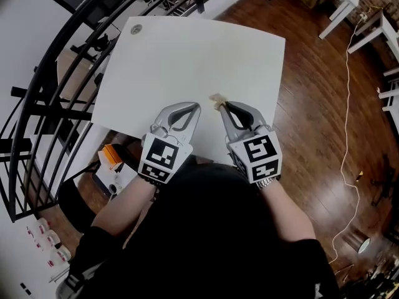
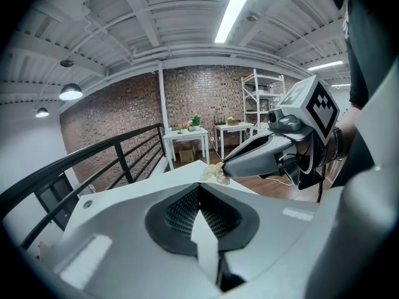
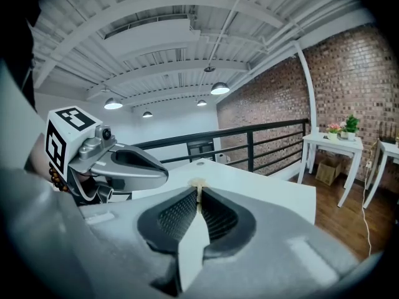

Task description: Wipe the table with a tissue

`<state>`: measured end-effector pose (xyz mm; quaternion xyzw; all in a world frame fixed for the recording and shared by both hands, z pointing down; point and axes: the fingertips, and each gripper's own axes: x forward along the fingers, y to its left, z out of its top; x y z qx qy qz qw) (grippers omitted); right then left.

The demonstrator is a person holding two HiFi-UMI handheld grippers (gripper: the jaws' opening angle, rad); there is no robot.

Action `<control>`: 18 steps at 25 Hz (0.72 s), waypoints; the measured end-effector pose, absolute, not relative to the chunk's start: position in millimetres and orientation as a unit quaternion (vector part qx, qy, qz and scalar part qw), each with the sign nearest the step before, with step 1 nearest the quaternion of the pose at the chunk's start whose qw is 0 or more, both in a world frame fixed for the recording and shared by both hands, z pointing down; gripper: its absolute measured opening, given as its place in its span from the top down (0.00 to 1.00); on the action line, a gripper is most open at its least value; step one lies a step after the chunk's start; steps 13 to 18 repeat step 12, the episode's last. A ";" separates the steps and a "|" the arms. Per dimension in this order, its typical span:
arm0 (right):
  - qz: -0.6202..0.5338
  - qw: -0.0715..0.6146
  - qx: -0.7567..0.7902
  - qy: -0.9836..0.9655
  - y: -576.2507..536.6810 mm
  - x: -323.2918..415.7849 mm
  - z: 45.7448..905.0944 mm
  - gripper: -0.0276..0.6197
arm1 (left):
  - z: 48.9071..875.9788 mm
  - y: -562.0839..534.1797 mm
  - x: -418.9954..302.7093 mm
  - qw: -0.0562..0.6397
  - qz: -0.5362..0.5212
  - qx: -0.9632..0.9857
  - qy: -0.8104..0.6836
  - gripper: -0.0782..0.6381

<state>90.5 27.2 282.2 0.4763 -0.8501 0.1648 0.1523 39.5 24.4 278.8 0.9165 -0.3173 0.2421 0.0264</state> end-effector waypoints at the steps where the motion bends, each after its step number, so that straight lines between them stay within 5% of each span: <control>1: 0.164 0.151 0.476 -0.851 26.8 91.0 281.6 0.93 | 278.5 24.1 39.9 0.025 0.243 0.916 -0.317 0.87; 18: 0.157 0.149 0.472 -0.854 27.7 94.4 278.0 0.94 | 277.9 25.5 44.1 0.021 0.243 0.915 -0.322 0.87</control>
